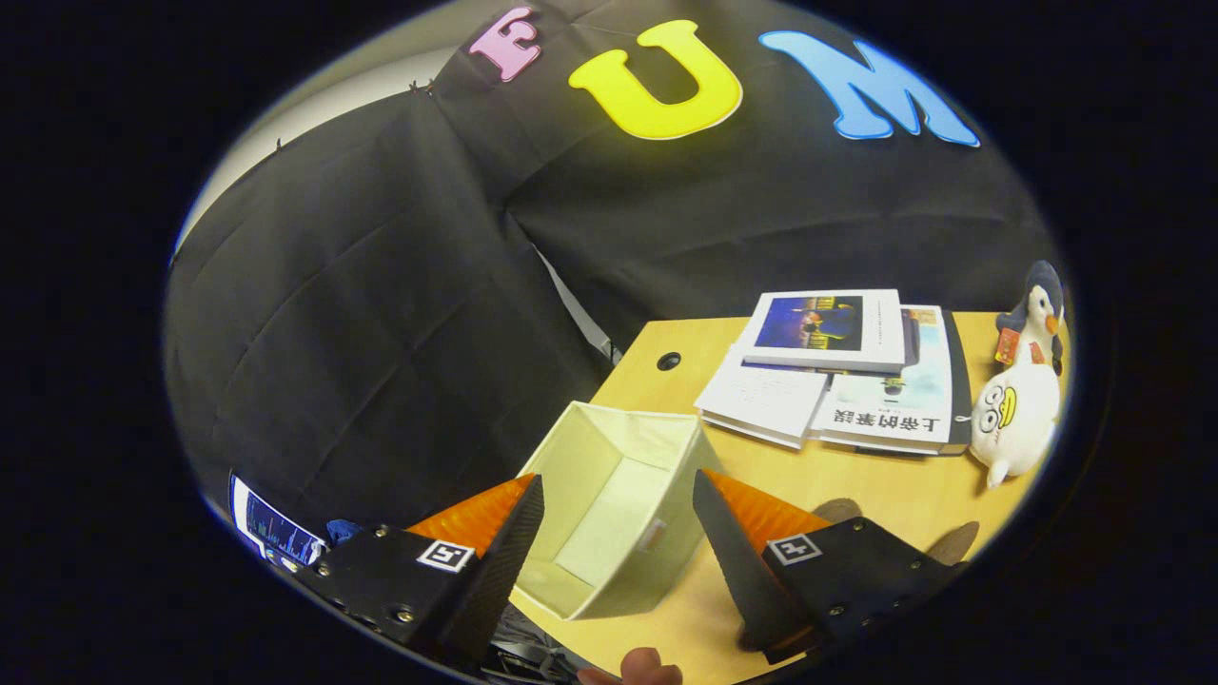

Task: Open the storage box then place both shoes into the box .Put the left shoe in first, then the right shoe, with the right side of both shoes facing outward in a uniform manner.

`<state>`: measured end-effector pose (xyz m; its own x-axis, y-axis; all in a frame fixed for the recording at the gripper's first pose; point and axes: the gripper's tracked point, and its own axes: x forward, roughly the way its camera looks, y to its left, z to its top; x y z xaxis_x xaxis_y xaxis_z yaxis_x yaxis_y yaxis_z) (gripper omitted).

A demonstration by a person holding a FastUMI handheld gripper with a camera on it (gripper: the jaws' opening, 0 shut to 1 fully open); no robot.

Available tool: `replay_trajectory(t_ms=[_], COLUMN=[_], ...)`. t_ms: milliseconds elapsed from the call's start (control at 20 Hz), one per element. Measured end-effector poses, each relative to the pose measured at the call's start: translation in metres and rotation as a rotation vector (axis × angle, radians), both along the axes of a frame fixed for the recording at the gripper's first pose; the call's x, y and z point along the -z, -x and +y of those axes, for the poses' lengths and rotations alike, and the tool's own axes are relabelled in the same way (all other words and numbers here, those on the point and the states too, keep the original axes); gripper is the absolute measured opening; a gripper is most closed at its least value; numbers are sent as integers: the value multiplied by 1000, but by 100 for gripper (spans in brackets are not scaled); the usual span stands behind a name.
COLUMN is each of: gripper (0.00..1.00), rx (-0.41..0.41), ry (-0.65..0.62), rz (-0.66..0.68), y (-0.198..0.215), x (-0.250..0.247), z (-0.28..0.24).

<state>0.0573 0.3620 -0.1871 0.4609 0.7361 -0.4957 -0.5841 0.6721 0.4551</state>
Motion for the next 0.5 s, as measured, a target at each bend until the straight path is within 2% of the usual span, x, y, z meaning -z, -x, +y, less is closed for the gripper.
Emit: replay_trajectory(t_ms=[250, 500], gripper=[96, 96], rx=[97, 151], ry=[93, 216], rz=[26, 91], y=[-5, 1], x=[32, 84], z=[-61, -108])
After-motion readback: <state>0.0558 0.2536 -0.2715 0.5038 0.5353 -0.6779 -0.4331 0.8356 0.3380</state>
